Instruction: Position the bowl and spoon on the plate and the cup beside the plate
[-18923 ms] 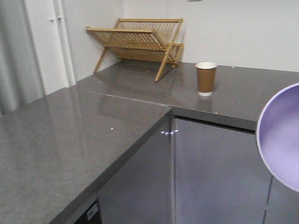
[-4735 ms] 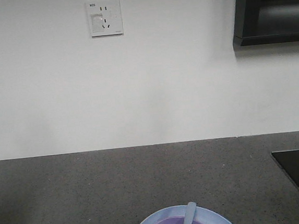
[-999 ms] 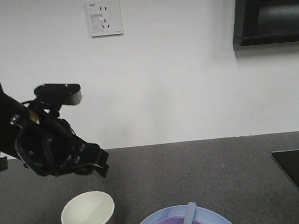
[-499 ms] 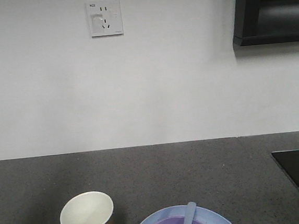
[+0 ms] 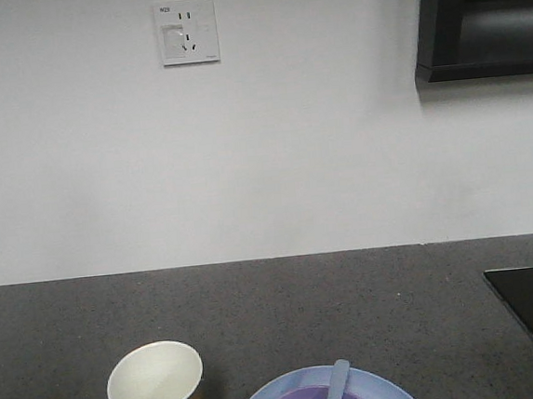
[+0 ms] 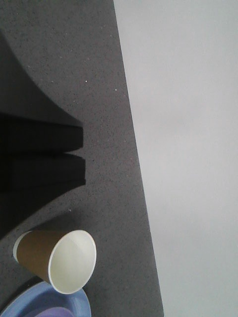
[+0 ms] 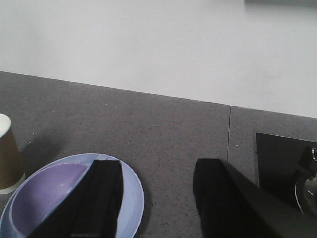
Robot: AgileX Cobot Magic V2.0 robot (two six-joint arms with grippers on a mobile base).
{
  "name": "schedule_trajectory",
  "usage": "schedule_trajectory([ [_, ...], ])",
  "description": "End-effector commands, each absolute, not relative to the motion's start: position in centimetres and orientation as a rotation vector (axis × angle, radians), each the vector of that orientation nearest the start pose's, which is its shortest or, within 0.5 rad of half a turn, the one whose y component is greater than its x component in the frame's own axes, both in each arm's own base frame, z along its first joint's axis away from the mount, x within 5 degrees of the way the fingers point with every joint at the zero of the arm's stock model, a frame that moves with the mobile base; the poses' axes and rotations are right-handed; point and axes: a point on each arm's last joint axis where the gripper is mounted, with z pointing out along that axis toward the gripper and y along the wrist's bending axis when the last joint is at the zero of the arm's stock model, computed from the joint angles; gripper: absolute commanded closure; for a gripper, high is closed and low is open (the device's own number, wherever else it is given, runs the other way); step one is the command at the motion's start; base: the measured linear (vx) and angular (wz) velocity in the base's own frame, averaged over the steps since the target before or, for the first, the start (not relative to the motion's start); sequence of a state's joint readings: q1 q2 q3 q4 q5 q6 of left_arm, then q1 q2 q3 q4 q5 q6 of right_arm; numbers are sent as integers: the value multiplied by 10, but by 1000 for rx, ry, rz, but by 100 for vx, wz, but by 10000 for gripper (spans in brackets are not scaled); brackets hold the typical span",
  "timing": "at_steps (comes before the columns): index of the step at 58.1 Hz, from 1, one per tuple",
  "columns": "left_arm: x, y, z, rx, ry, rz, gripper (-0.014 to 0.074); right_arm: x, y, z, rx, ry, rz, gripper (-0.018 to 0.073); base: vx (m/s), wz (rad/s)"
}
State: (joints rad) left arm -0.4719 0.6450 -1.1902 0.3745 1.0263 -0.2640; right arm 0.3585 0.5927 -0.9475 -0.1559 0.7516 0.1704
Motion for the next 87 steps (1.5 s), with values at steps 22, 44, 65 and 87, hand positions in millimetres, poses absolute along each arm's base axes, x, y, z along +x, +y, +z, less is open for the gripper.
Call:
schedule_trajectory([
  [22,74,-6,458,229,1782,-27,602,89,23,428,-208,1765,187,156,0,0],
  [44,80,-13,333,345,1706,23,602,89,23,428,-208,1766,187,156,0,0],
  [65,47,-1,225,203,1716,68,602,89,23,427,-208,1770,186,156,0,0],
  [87,57,-3,191,38,1567,-38,602,89,22,426,-210,1782,177,156,0,0],
])
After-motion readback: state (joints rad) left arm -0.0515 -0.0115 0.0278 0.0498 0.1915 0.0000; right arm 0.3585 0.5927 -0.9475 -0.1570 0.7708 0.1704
